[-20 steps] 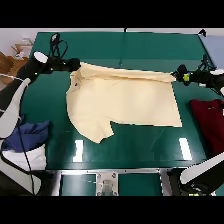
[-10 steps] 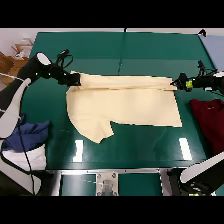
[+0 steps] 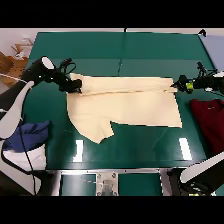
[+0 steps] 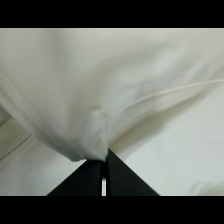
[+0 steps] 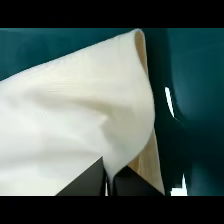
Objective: Fold the shirts.
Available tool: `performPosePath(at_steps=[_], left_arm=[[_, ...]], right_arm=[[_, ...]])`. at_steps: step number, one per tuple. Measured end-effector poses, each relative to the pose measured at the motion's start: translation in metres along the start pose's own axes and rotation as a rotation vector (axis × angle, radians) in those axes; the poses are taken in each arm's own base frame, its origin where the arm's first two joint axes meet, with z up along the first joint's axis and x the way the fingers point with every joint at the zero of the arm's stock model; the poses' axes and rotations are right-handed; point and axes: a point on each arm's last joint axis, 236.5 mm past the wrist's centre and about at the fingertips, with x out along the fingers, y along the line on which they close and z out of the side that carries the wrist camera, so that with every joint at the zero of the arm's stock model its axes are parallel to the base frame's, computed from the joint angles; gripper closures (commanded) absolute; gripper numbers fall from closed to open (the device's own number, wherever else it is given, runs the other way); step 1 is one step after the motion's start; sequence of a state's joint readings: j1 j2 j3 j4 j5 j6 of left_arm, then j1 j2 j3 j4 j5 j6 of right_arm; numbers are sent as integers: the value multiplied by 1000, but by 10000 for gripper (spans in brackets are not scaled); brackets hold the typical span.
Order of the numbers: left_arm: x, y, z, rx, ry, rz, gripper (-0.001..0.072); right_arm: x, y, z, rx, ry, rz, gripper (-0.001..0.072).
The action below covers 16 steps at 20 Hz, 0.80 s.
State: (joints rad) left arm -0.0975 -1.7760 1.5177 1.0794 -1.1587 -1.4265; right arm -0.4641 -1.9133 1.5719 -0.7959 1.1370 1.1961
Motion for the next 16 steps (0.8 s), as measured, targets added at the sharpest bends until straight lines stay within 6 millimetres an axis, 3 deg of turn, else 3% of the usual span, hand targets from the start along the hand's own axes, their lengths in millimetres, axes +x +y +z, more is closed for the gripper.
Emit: performPosePath(at_steps=[1, 2, 3, 9, 13, 16], left_arm=[[2, 2, -2, -6, 6, 5, 176], [2, 2, -4, -13, 10, 6, 26], [1, 3, -4, -28, 16, 4, 26], [-47, 7, -20, -85, 106, -14, 27], [-78, 10, -60, -105, 194, 14, 28], [-86, 12, -107, -132, 231, 33, 27]], right_arm=[[-1, -1, 0, -1, 0, -2, 488], [-3, -1, 1, -1, 3, -1, 462], [-7, -1, 0, 2, 13, 1, 413], [-66, -33, -11, 105, 77, -131, 430], [-109, -38, -40, 157, 115, -218, 452], [-130, -37, -87, 214, 143, -262, 453]])
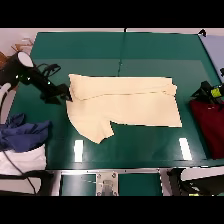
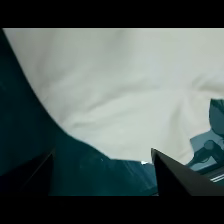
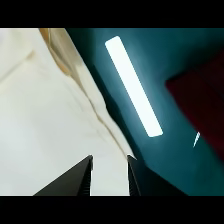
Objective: Fold the shirts.
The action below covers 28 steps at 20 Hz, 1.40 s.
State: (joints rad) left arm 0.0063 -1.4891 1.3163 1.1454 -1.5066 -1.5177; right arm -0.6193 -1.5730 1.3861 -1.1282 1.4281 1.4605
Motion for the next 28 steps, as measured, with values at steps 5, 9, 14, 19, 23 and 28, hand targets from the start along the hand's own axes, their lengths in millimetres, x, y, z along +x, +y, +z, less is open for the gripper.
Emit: performPosePath(at_steps=[5, 9, 14, 19, 23, 28], left_arm=[[44, 3, -74, -90, -29, -66, 27], [92, 1, -106, -195, -86, -177, 28], [115, -9, -98, -310, -226, -321, 180], [126, -25, -82, -299, -341, -332, 553], [122, -32, -69, -259, -389, -321, 683], [96, -47, -66, -114, -326, -313, 684]], right_arm=[[3, -26, -83, 166, -46, -36, 446], [29, -36, -120, 259, -92, -24, 417], [65, -34, -137, 348, -133, 30, 383], [96, -11, -132, 380, -161, 93, 359], [107, -1, -120, 386, -183, 116, 653], [93, 2, -111, 304, -167, 119, 696]])
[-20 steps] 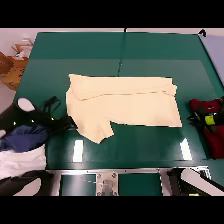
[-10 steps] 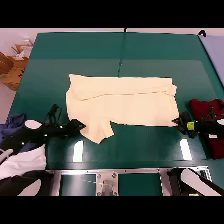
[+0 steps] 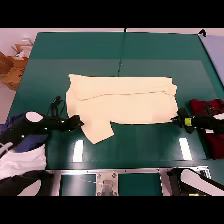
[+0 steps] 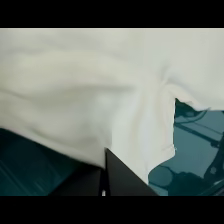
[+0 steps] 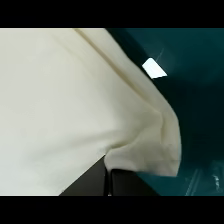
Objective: Fold the shirts.
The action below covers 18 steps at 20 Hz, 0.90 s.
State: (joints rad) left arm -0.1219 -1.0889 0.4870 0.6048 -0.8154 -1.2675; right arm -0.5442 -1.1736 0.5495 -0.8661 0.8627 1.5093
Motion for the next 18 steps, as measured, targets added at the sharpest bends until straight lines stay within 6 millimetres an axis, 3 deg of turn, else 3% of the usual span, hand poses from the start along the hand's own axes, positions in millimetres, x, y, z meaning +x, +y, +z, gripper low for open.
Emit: performPosePath(at_steps=[5, 9, 13, 18], left_arm=[[-34, -19, -4, 148, 105, 52, 684], [-81, -48, 10, 270, 51, 90, 684], [-112, -70, 31, 342, -26, 119, 684], [-103, -65, 63, 336, -79, 153, 683]], right_arm=[[-27, -12, -5, -48, 53, -34, 696], [-53, -4, -7, -97, 37, -30, 696], [-72, 19, 2, -129, -2, 17, 696], [-80, 72, 27, -202, -88, 108, 696]])
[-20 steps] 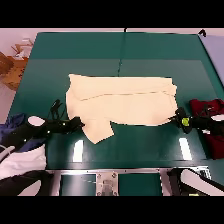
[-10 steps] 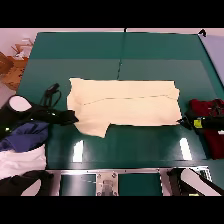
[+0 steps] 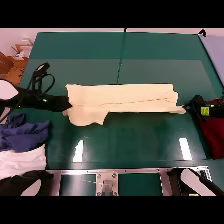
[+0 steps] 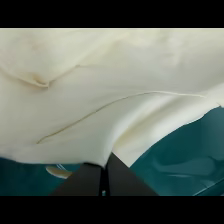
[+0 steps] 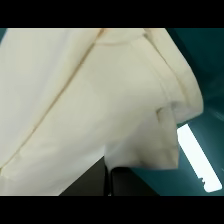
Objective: Fold the shirts.
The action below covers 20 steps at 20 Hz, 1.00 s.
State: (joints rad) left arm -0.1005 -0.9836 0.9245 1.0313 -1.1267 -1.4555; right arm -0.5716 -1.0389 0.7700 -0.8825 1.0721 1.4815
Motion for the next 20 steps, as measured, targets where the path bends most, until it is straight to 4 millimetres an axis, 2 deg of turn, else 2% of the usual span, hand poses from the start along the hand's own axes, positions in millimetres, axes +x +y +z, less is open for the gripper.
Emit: performPosePath(at_steps=[5, 10, 14, 15, 16, 17, 18, 19, 20], left_arm=[[36, 22, 38, -7, -16, 32, 684], [72, 40, 90, -15, -48, 51, 683], [110, 59, 110, -37, -25, 61, 683], [118, 63, 112, -43, -21, 65, 682], [125, 67, 114, -49, -19, 68, 680], [130, 71, 114, -53, -13, 71, 438], [134, 73, 114, -54, -9, 72, 32], [135, 73, 116, -54, -7, 72, 10], [135, 73, 117, -47, 1, 75, 27]], right_arm=[[30, 32, 36, -37, -13, 39, 695], [82, 35, 69, -26, 12, 32, 695], [125, 31, 87, -10, 44, 27, 689], [133, 31, 92, -7, 47, 28, 613], [141, 30, 96, -7, 49, 26, 476], [146, 30, 100, -7, 47, 27, 396], [148, 32, 106, -15, 43, 31, 398], [148, 34, 112, -33, 40, 38, 398], [145, 36, 117, -53, 40, 45, 397]])
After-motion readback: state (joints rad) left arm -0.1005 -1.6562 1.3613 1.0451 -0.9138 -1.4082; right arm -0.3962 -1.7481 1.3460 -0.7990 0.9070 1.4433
